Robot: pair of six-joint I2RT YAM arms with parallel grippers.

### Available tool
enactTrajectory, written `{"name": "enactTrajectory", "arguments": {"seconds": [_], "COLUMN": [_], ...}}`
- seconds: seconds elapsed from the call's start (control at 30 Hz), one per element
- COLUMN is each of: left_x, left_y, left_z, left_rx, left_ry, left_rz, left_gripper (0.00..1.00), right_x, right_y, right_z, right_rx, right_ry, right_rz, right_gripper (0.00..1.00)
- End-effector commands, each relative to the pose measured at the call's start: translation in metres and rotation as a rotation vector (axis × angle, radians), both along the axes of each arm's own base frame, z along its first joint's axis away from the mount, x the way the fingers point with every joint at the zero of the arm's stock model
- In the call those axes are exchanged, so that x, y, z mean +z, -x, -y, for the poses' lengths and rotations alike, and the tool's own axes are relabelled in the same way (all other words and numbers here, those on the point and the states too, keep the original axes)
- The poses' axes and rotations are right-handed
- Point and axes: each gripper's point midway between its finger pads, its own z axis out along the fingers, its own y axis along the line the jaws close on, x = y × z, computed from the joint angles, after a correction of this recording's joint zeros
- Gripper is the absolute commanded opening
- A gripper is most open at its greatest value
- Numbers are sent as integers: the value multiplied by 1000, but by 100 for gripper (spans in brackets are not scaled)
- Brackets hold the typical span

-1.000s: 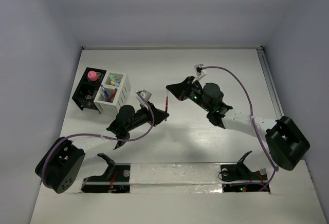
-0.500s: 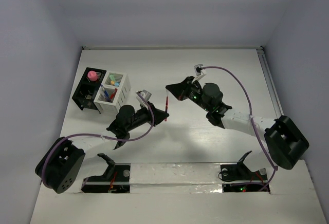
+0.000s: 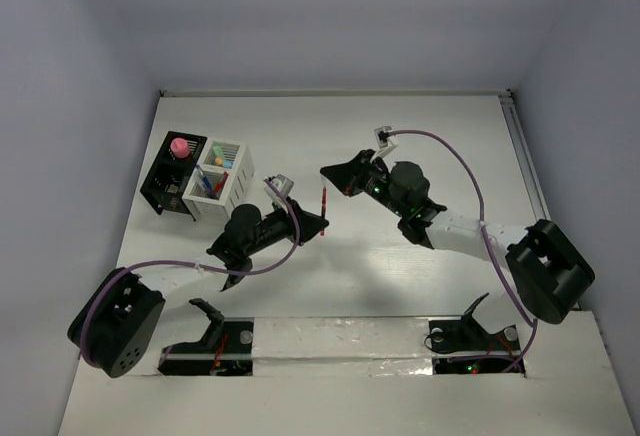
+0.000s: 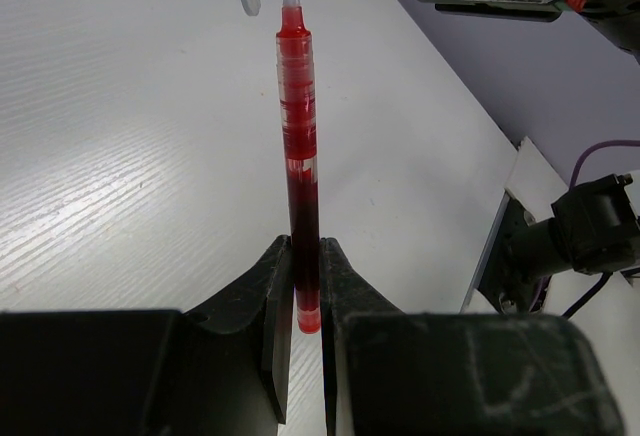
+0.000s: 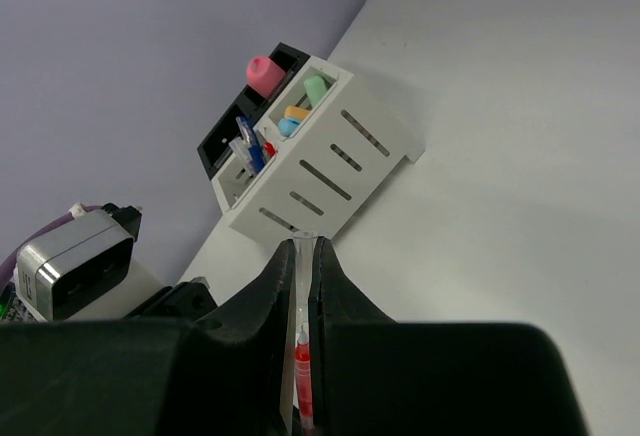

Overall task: Sort the stationery into containers
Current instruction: Close the pen at the center of the board.

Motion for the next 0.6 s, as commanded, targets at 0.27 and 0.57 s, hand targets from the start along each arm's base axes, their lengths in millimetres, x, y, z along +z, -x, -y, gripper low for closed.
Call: {"name": "enactTrajectory", "arguments": {"seconds": [0.27, 0.57], "left_x": [34, 34], "left_y": [-4, -6], "left_z": [7, 4], "left_rx": [-12, 9], "left_ry": [66, 63], "left_rz": [92, 87], "left_gripper": [0, 0], "right_x": [30, 37], "right_y": [6, 11], "right_z": [3, 8], "right_rx": [-1, -5], "right_ry": [-57, -71], "right_rz": [77, 97], "right_gripper": [0, 0]}}
